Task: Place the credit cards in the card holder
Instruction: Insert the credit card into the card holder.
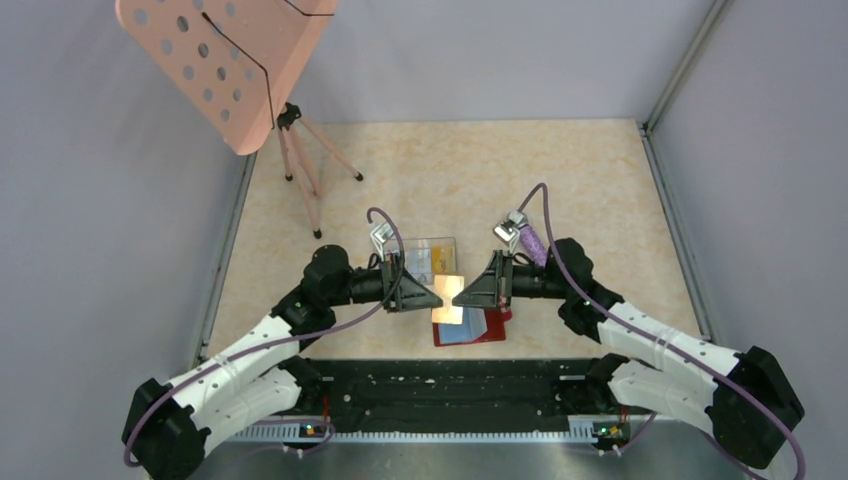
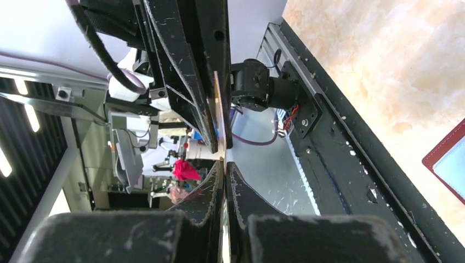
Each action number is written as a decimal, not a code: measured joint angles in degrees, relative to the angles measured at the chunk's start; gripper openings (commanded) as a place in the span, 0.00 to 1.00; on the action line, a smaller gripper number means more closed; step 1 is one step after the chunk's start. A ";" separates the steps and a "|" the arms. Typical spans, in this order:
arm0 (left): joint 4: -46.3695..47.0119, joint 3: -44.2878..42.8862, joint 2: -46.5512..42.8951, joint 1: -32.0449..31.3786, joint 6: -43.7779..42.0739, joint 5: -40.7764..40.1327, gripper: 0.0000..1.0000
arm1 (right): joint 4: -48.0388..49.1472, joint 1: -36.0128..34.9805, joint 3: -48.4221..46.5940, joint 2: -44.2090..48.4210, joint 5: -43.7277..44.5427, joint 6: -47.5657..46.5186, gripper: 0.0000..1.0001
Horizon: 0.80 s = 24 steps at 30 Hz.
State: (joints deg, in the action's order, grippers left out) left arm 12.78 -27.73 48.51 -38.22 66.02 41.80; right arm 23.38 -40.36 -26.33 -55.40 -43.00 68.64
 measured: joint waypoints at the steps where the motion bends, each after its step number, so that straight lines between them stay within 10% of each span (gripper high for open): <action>1: -0.24 0.00 0.00 0.00 -0.35 -0.13 0.43 | -0.33 -0.02 -0.04 0.02 0.07 -0.26 0.00; 7: -6.86 0.00 -1.27 -0.20 -2.69 -3.28 0.59 | -10.60 -0.42 -1.90 -0.09 3.28 -6.60 0.00; 24: -33.33 -3.08 12.52 -2.86 -12.68 -18.05 0.53 | -40.96 -2.40 -13.64 -19.78 21.84 -25.55 0.00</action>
State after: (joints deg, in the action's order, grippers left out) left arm -20.56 -30.81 61.04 -41.08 53.34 23.75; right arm -17.58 -42.76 -39.97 -75.18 -21.17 43.09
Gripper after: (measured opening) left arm 0.544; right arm 0.005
